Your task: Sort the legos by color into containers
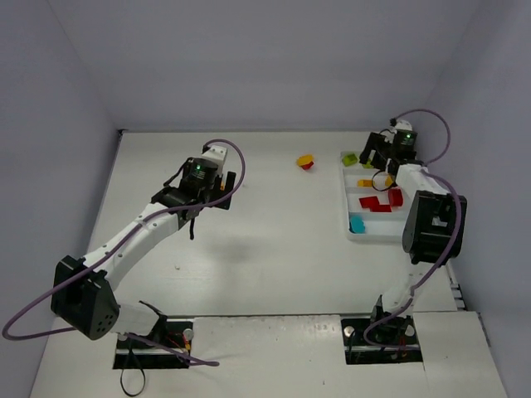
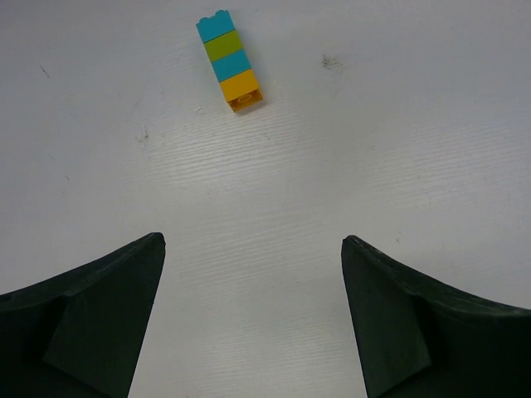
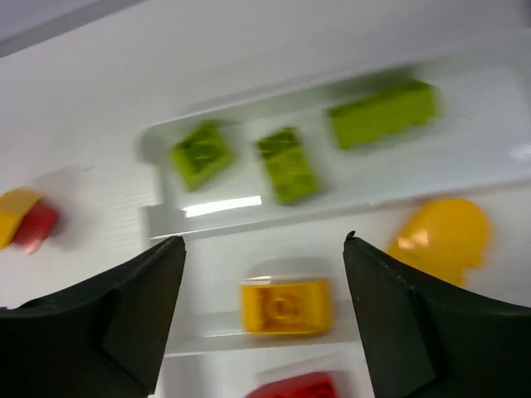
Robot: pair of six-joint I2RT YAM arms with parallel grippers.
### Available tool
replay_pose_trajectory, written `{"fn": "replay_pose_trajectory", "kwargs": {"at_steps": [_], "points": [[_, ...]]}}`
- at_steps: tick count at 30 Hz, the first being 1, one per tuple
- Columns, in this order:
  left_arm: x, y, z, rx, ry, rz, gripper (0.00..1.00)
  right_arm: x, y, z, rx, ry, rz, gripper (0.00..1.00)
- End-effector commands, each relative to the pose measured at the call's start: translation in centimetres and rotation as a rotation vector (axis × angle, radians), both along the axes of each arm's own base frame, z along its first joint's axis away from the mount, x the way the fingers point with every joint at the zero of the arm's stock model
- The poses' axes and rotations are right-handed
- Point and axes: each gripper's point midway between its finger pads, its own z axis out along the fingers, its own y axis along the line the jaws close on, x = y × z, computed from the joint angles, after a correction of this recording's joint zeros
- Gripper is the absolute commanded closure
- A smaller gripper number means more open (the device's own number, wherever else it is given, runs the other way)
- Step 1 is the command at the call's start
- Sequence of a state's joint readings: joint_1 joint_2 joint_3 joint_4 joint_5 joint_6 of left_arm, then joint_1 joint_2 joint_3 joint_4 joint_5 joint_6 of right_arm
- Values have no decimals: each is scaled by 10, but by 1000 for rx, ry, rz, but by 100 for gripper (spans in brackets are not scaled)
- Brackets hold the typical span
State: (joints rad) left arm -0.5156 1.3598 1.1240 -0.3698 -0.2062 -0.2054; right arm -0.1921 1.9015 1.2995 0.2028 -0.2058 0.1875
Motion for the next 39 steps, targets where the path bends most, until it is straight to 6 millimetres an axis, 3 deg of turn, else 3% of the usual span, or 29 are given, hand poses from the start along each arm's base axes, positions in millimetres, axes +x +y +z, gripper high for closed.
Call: {"fn": "replay_pose_trajectory", "kwargs": {"at_steps": [1, 3, 5, 6, 7, 14, 16, 22, 27, 32, 39], "points": [[10, -6, 37, -68, -85, 9, 20, 23, 96, 89, -81, -267, 398, 24], [11, -5, 36, -65, -83, 12, 19, 27, 120, 92, -139, -293, 519, 19], [11, -4, 35, -60, -80, 13, 19, 28, 152, 80, -126, -292, 646, 18], [11, -5, 33, -57, -76, 11, 20, 33, 160, 84, -126, -308, 674, 18], [11, -5, 32, -55, -74, 11, 19, 36, 170, 72, -115, -292, 705, 18], [13, -5, 27, -40, -61, 13, 20, 53, 211, 47, -117, -290, 853, 18], [13, -4, 25, -38, -57, 15, 19, 59, 215, 34, -139, -269, 868, 18], [14, -4, 22, -28, -47, 14, 19, 70, 227, 22, -183, -253, 912, 20], [14, -6, 19, -25, -37, 10, 19, 77, 231, 18, -200, -251, 919, 30], [14, -6, 18, -23, -34, 10, 20, 79, 233, 7, -193, -221, 921, 38], [14, -7, 17, -26, -29, 4, 19, 79, 233, -7, -193, -184, 919, 39]]}}
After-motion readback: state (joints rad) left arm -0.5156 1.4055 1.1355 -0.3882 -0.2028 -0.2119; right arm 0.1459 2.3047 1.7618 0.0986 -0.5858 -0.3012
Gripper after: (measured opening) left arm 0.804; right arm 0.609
